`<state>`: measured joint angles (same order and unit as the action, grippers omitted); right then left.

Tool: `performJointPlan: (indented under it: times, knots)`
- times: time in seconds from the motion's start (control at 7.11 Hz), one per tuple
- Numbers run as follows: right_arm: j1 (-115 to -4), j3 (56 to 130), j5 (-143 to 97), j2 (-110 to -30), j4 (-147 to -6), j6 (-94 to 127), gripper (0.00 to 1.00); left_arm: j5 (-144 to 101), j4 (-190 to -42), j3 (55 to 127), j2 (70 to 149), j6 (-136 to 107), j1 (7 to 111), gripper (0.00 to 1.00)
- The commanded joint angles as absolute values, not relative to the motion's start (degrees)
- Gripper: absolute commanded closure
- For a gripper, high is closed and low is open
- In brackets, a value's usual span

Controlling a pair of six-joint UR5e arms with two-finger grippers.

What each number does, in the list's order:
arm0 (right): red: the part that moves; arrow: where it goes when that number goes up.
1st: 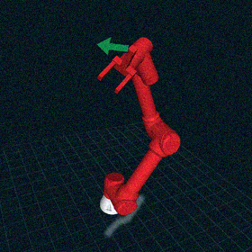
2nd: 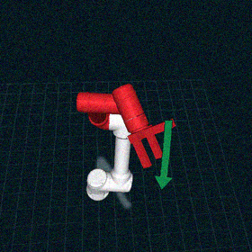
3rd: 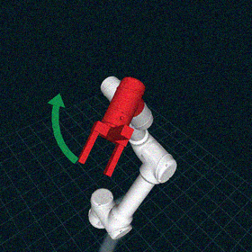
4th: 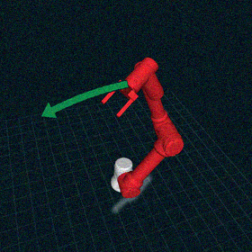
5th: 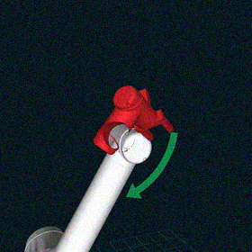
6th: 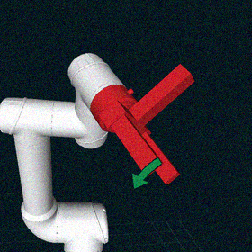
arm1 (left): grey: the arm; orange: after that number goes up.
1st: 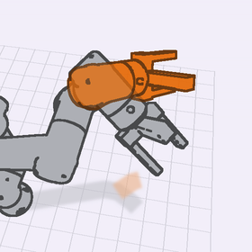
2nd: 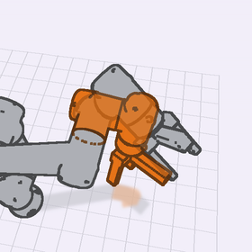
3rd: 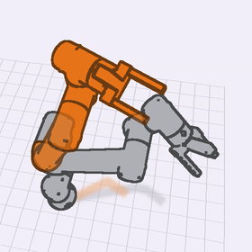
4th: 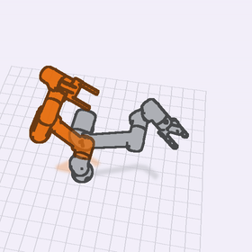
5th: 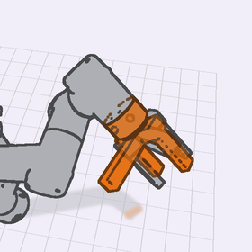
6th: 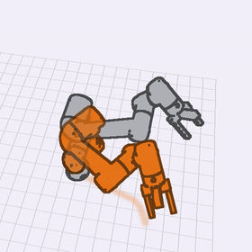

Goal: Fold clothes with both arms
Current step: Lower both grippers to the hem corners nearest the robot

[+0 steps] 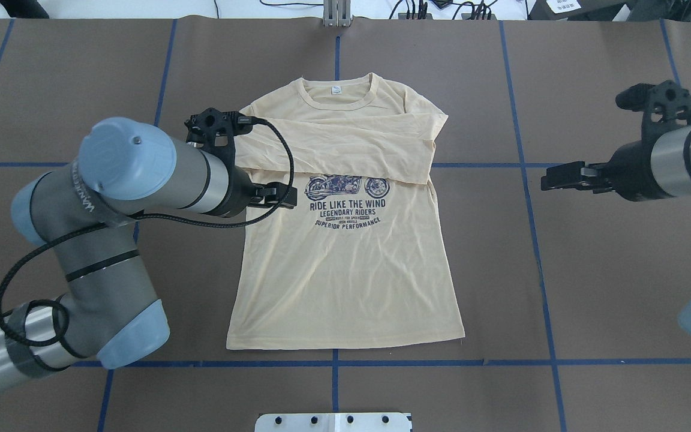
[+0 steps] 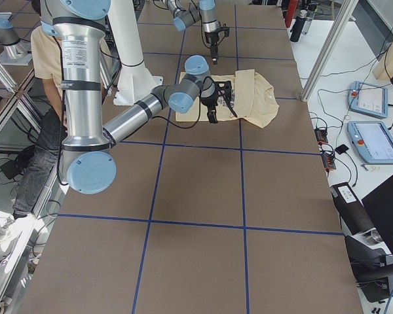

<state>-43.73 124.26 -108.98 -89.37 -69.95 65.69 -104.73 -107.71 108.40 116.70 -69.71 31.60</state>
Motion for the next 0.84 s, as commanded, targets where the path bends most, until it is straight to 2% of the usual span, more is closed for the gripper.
performJointPlan:
  times: [0.0, 0.42, 0.7]
  knots:
    - [-30.29, 127.69, -96.73, -89.82, -70.22, 76.43, 0.0, -100.66, -108.1, 112.59, 109.71, -70.66, 25.52, 0.0]
    - [-18.48, 129.73, -85.89, -93.34, -70.31, 81.73, 0.0, -95.65, -109.59, 112.68, 105.57, -76.8, 17.43, 0.0]
    - [-18.37, 129.73, -85.69, -93.34, -70.31, 81.74, 0.0, -94.14, -109.6, 112.41, 104.77, -81.11, 13.47, 0.14]
